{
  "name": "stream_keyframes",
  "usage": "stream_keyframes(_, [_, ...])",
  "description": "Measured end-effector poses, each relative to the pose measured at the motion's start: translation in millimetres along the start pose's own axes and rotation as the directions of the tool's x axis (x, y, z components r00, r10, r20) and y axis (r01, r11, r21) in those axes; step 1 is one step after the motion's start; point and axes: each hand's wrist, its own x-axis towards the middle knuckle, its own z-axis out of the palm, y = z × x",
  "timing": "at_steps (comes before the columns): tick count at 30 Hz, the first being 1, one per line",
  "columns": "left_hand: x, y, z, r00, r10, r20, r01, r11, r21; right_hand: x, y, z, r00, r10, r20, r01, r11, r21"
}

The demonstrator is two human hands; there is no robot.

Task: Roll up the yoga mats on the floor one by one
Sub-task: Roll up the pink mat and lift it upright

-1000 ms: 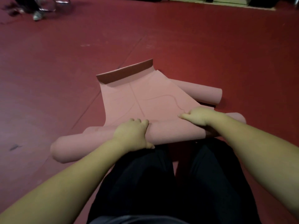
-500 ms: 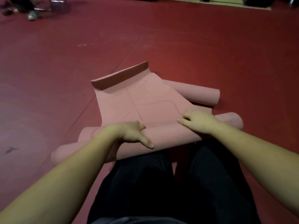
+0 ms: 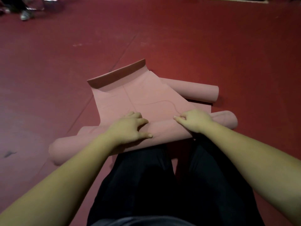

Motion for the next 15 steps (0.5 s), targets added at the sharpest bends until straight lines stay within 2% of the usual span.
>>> stream_keyframes(3, [-11.9, 15.4, 16.9, 0.996, -0.046, -0.075, 0.062, 0.972, 0.225, 6.7, -2.8, -5.8, 0.995, 0.019, 0.093, -0.022, 0.999, 0.030])
stream_keyframes(6, [-14.9, 37.4, 36.4, 0.977, -0.176, -0.116, 0.209, 0.890, 0.405, 11.1, -3.5, -10.8, 0.990, 0.032, 0.136, -0.036, 0.999, 0.023])
stream_keyframes(8, [-10.9, 40.6, 38.7, 0.964, -0.203, -0.172, 0.256, 0.883, 0.394, 13.9, -2.6, -13.1, 0.990, 0.037, 0.133, -0.042, 0.999, 0.033])
stream_keyframes(10, [-7.8, 36.9, 32.0, 0.968, -0.171, -0.182, 0.230, 0.896, 0.380, 15.4, -3.4, -17.4, 0.989, 0.046, 0.141, -0.054, 0.997, 0.053])
stream_keyframes(15, [-5.8, 30.1, 11.4, 0.988, -0.129, -0.080, 0.146, 0.953, 0.266, 23.4, -3.8, -37.5, 0.954, 0.101, 0.281, -0.125, 0.990, 0.069])
